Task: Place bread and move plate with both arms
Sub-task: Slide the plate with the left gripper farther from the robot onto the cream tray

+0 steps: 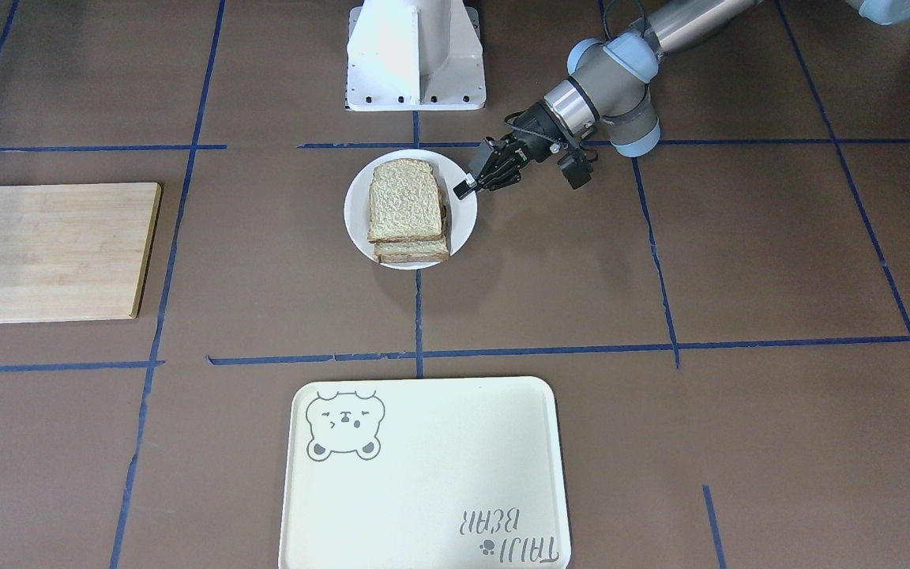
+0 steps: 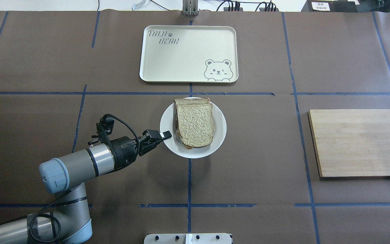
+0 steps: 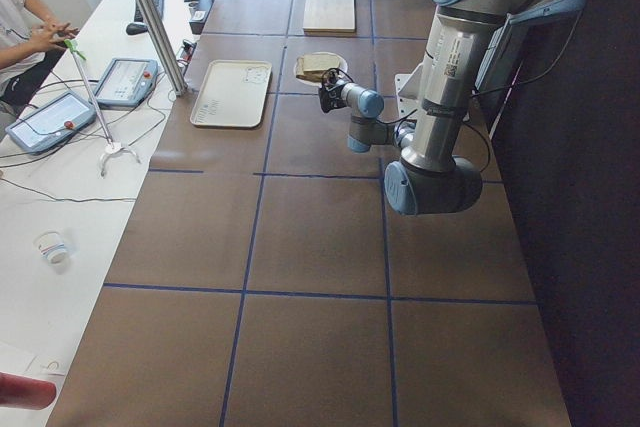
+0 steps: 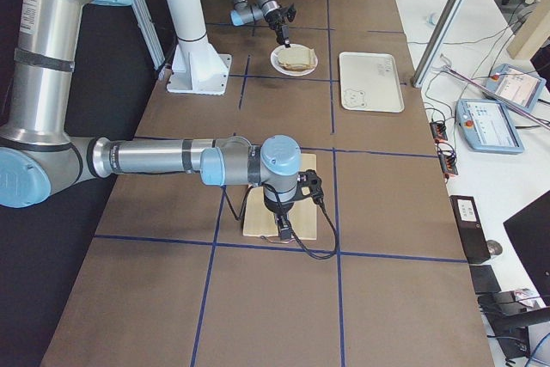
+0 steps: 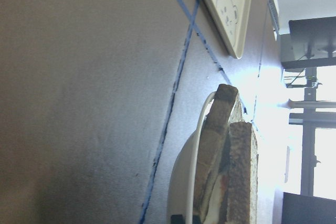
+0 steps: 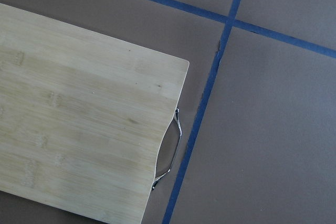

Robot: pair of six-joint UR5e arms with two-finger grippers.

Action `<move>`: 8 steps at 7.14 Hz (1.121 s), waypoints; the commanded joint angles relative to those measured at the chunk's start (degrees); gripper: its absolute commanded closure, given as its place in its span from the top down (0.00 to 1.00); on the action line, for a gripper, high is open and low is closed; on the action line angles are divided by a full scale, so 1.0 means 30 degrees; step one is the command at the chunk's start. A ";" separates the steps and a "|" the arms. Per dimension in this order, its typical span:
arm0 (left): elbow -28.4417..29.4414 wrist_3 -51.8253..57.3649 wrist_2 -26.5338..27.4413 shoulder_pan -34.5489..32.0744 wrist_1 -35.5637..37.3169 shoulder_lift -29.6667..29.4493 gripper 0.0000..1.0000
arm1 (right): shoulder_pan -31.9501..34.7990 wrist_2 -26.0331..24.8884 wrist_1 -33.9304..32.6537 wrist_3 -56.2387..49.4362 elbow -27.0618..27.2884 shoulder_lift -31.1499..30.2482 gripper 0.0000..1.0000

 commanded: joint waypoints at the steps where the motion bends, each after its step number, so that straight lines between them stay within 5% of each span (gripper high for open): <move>1: 0.2491 -0.3132 0.1081 -0.1767 -0.0063 -0.1681 0.02 | 0.0000 0.0020 0.0000 0.0000 0.0000 0.0000 1.00; 6: 1.5342 -0.5875 0.0765 -0.5409 -0.0004 -0.9965 0.02 | 0.0000 -0.0039 0.0000 0.0000 0.0000 0.0059 1.00; 8: 1.7150 -0.5876 0.0357 -0.5410 0.0025 -1.1210 0.04 | 0.0000 -0.0039 0.0087 0.0380 -0.0029 0.0088 1.00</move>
